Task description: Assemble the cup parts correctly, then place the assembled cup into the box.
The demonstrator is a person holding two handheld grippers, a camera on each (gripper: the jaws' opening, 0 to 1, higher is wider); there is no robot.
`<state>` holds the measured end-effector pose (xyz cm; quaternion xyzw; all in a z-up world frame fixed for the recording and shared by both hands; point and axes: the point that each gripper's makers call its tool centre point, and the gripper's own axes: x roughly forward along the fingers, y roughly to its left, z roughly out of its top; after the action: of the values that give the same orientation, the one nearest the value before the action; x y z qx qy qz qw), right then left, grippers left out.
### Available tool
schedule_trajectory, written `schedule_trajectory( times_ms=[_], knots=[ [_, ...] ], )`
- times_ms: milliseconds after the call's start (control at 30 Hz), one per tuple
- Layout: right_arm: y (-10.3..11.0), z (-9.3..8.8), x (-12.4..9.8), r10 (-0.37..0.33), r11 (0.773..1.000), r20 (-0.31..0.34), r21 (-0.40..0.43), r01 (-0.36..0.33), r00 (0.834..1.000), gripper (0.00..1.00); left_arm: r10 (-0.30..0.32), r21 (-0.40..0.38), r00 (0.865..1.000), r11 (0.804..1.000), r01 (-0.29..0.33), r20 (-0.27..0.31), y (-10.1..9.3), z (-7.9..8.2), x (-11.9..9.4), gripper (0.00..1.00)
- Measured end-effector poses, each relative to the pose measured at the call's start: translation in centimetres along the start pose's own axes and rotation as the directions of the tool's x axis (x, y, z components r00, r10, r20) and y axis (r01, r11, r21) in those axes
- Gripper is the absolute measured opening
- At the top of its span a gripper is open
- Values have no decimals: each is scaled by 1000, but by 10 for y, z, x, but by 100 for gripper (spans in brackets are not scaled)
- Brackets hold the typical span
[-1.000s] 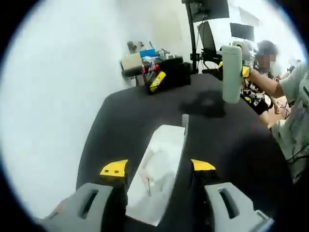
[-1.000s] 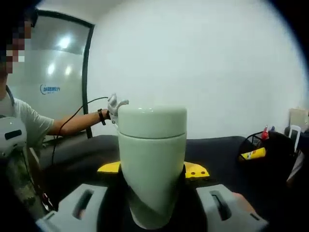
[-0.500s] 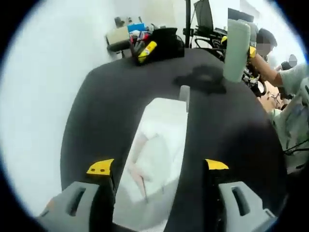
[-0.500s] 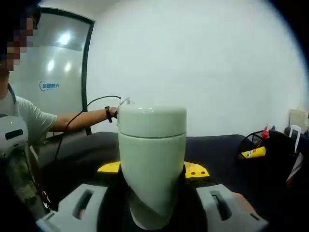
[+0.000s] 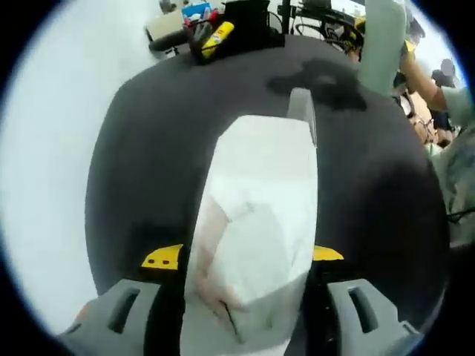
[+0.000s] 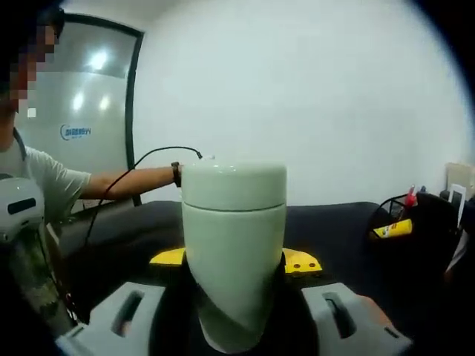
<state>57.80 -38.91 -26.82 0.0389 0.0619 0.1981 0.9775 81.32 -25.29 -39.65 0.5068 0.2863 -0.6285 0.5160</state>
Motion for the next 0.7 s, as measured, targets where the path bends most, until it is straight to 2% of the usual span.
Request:
schedule_trajectory(
  times_ms=[33,133,233,300,400,433,700],
  knots=[
    [1,-1,1,2,1000,-1,0,-2,1000,43,3,46,1000,999,-2,-25,0,-3,1,58],
    [1,-3,2,5,1000,0,1,-5,1000,43,14,39,997,999,-11,-75,0,-7,3,58],
    [2,-5,2,7,1000,2,2,-7,1000,43,37,66,996,997,-32,-79,3,-6,4,58],
    [2,-6,2,9,1000,3,4,-9,1000,43,68,79,996,995,-63,-61,9,-8,8,62],
    [2,-7,2,7,1000,4,4,-7,1000,43,84,100,995,992,-79,-52,7,-8,6,60],
    [1,-7,2,8,1000,4,4,-8,1000,43,81,107,996,991,-76,-46,2,-5,5,60],
    [0,-8,1,4,1000,4,7,-4,1000,43,80,106,996,991,-76,-28,-4,-1,2,58]
  ],
)
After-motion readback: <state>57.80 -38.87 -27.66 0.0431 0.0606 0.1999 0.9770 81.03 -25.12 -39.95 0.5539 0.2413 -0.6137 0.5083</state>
